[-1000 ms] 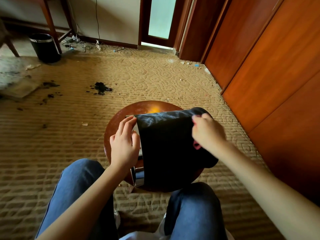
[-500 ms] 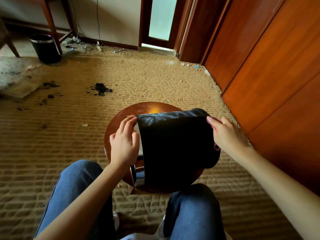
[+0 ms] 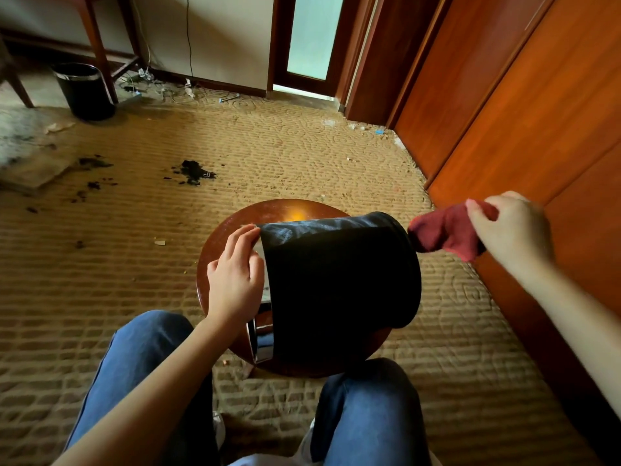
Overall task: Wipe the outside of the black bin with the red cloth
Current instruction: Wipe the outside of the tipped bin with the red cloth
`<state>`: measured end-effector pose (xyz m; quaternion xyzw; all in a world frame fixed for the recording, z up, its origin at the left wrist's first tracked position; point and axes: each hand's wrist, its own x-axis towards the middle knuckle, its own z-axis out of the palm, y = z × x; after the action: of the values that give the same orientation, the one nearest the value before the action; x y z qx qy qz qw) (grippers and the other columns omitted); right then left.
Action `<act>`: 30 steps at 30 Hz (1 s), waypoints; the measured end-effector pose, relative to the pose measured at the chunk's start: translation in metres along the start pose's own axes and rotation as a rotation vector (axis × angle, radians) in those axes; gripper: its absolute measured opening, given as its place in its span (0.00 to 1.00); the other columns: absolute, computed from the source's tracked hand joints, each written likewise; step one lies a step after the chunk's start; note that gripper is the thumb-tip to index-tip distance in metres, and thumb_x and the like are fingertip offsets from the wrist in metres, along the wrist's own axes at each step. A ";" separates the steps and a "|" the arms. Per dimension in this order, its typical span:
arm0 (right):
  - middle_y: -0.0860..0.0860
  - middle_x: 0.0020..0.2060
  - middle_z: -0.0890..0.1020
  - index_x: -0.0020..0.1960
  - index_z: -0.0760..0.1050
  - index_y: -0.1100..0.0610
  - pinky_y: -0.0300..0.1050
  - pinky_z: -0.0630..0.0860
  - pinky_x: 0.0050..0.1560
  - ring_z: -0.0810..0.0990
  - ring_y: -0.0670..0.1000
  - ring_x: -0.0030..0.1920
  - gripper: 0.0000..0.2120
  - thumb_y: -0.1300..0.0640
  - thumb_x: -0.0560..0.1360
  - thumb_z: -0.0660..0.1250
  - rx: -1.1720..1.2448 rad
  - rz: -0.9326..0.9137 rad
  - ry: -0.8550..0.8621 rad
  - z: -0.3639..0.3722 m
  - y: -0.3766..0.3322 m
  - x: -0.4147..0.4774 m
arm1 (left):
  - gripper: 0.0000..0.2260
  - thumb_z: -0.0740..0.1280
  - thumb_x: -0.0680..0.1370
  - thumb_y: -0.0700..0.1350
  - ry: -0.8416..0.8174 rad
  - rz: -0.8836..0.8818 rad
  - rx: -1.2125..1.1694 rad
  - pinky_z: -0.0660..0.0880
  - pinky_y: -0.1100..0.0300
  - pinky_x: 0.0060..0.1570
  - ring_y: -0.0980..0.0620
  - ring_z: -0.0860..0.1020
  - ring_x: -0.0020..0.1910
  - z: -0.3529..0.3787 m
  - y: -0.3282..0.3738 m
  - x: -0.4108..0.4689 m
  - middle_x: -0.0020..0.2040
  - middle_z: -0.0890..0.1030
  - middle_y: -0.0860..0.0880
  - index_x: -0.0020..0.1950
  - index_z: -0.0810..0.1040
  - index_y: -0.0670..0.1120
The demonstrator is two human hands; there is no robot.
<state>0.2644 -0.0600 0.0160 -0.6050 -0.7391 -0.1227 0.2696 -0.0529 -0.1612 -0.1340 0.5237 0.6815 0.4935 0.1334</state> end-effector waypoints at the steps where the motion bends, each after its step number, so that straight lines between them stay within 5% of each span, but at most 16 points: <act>1: 0.60 0.35 0.74 0.32 0.73 0.62 0.45 0.61 0.36 0.73 0.60 0.36 0.19 0.48 0.73 0.61 0.064 0.085 -0.023 0.000 0.003 0.003 | 0.22 0.50 0.76 0.48 0.000 -0.001 -0.007 0.60 0.55 0.61 0.66 0.65 0.63 0.000 0.000 0.000 0.70 0.68 0.56 0.69 0.69 0.51; 5: 0.52 0.39 0.78 0.46 0.79 0.58 0.42 0.72 0.40 0.77 0.52 0.41 0.12 0.50 0.71 0.70 0.613 0.424 -0.088 -0.002 -0.004 0.007 | 0.22 0.50 0.77 0.48 0.007 -0.001 -0.025 0.61 0.54 0.62 0.68 0.64 0.63 0.001 0.000 -0.001 0.70 0.69 0.56 0.70 0.69 0.51; 7: 0.51 0.37 0.78 0.44 0.80 0.57 0.39 0.72 0.38 0.76 0.49 0.38 0.06 0.55 0.72 0.71 0.828 0.519 -0.141 0.001 -0.022 0.002 | 0.22 0.50 0.77 0.48 0.012 -0.002 -0.031 0.62 0.53 0.62 0.68 0.63 0.63 0.001 0.000 -0.003 0.70 0.69 0.56 0.70 0.69 0.51; 10: 0.56 0.38 0.82 0.34 0.81 0.57 0.48 0.76 0.46 0.80 0.53 0.41 0.07 0.62 0.70 0.70 1.179 0.673 -0.144 0.008 -0.054 -0.003 | 0.23 0.50 0.76 0.49 0.016 0.005 -0.038 0.63 0.53 0.60 0.70 0.62 0.63 0.002 0.000 -0.005 0.70 0.69 0.55 0.70 0.70 0.50; 13: 0.53 0.35 0.82 0.38 0.77 0.56 0.48 0.80 0.44 0.81 0.52 0.37 0.05 0.62 0.71 0.71 1.442 0.800 -0.098 0.016 -0.081 -0.004 | 0.25 0.48 0.75 0.53 0.019 0.022 -0.030 0.63 0.54 0.59 0.70 0.62 0.64 0.001 -0.001 -0.008 0.70 0.69 0.56 0.70 0.70 0.50; 17: 0.46 0.31 0.73 0.37 0.68 0.52 0.38 0.70 0.36 0.70 0.40 0.31 0.11 0.57 0.73 0.70 0.874 0.289 0.007 0.029 -0.097 -0.007 | 0.25 0.48 0.75 0.53 0.023 0.028 -0.029 0.61 0.56 0.59 0.72 0.61 0.63 0.002 -0.001 -0.010 0.71 0.69 0.55 0.70 0.70 0.50; 19: 0.44 0.35 0.71 0.45 0.65 0.54 0.37 0.71 0.33 0.71 0.39 0.33 0.11 0.59 0.73 0.69 0.683 0.111 -0.006 0.034 -0.101 -0.012 | 0.25 0.49 0.76 0.52 0.027 0.030 -0.034 0.61 0.56 0.59 0.72 0.61 0.63 0.002 -0.001 -0.010 0.71 0.69 0.55 0.70 0.70 0.50; 22: 0.49 0.40 0.74 0.51 0.65 0.58 0.45 0.75 0.38 0.76 0.50 0.38 0.12 0.60 0.74 0.68 0.492 -0.067 -0.085 0.051 -0.107 -0.029 | 0.22 0.51 0.77 0.47 0.040 0.016 -0.040 0.63 0.54 0.60 0.72 0.61 0.62 0.002 -0.001 -0.009 0.70 0.69 0.55 0.69 0.71 0.49; 25: 0.54 0.46 0.76 0.49 0.74 0.61 0.37 0.68 0.47 0.75 0.52 0.45 0.08 0.61 0.73 0.71 0.424 -0.240 -0.189 0.072 -0.120 -0.055 | 0.22 0.52 0.77 0.46 0.042 0.007 -0.038 0.64 0.53 0.61 0.73 0.61 0.62 0.003 -0.001 -0.009 0.70 0.70 0.55 0.69 0.71 0.50; 30: 0.58 0.52 0.78 0.55 0.80 0.62 0.53 0.74 0.47 0.77 0.59 0.48 0.16 0.60 0.68 0.67 0.165 -0.470 -0.153 0.090 -0.124 -0.084 | 0.24 0.49 0.76 0.51 0.032 0.001 -0.036 0.62 0.55 0.61 0.71 0.62 0.64 0.002 -0.002 -0.007 0.70 0.69 0.56 0.69 0.71 0.51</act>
<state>0.1330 -0.1128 -0.0862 -0.4003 -0.8851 -0.0751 0.2252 -0.0503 -0.1659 -0.1388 0.5134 0.6745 0.5140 0.1317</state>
